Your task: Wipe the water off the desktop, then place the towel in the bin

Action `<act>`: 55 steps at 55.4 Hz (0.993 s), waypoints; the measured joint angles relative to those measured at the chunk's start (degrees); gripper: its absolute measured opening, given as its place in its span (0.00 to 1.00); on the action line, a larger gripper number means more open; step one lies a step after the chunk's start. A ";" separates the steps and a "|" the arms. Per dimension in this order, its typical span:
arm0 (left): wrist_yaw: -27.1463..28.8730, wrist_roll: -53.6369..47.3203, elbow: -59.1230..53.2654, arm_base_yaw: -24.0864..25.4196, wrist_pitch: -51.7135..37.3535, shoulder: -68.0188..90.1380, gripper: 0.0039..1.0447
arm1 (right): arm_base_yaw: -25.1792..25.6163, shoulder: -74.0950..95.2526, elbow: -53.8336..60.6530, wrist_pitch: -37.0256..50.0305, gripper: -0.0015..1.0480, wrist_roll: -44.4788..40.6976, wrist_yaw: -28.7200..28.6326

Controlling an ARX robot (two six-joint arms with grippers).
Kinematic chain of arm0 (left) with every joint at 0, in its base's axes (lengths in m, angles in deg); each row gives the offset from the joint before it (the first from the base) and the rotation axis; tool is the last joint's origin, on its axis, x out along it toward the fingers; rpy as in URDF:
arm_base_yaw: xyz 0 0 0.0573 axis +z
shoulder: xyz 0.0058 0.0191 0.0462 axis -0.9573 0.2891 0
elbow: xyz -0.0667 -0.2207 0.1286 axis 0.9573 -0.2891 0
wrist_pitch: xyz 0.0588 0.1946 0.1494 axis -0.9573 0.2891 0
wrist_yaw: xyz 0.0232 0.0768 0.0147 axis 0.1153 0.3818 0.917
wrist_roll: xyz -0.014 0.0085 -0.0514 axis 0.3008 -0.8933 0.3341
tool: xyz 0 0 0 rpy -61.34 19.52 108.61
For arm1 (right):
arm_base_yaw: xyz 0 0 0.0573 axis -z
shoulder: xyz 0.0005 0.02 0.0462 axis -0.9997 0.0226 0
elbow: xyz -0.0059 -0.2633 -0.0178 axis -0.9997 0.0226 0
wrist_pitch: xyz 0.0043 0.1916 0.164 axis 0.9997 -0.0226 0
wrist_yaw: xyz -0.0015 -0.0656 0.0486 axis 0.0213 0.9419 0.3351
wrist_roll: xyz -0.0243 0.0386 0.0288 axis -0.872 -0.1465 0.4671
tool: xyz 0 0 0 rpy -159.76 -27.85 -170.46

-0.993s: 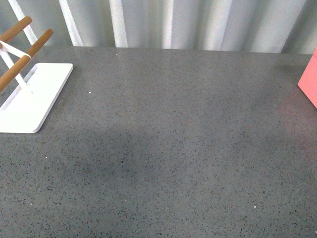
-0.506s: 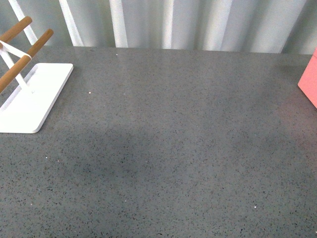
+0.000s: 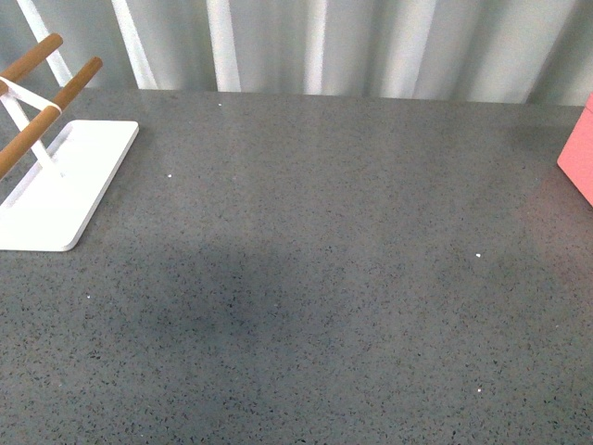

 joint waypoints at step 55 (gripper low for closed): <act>0.00 0.00 0.00 0.00 0.00 -0.02 0.94 | -20.57 -40.63 53.33 35.98 0.03 23.30 33.73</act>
